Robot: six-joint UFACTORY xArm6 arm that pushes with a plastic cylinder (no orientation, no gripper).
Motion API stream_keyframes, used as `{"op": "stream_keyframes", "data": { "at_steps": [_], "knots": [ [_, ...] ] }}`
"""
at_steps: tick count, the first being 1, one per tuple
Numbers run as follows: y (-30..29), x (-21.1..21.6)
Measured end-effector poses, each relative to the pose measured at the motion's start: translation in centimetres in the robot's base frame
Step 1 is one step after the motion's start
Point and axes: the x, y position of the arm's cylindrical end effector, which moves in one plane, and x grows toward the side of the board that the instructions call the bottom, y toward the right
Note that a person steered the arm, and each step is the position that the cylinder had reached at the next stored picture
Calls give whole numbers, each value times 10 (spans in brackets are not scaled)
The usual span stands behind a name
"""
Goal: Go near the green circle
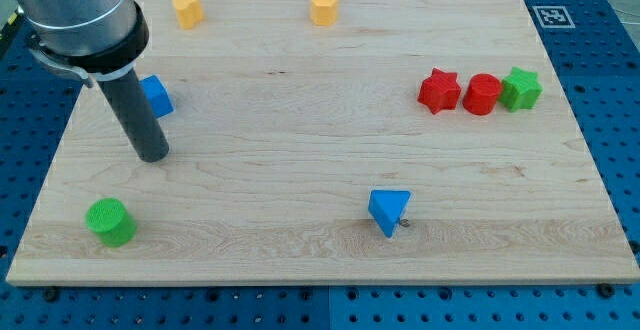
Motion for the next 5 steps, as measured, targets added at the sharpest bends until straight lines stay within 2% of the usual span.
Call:
{"op": "stream_keyframes", "data": {
  "at_steps": [3, 5],
  "knots": [
    [0, -3],
    [-41, -3]
  ]
}}
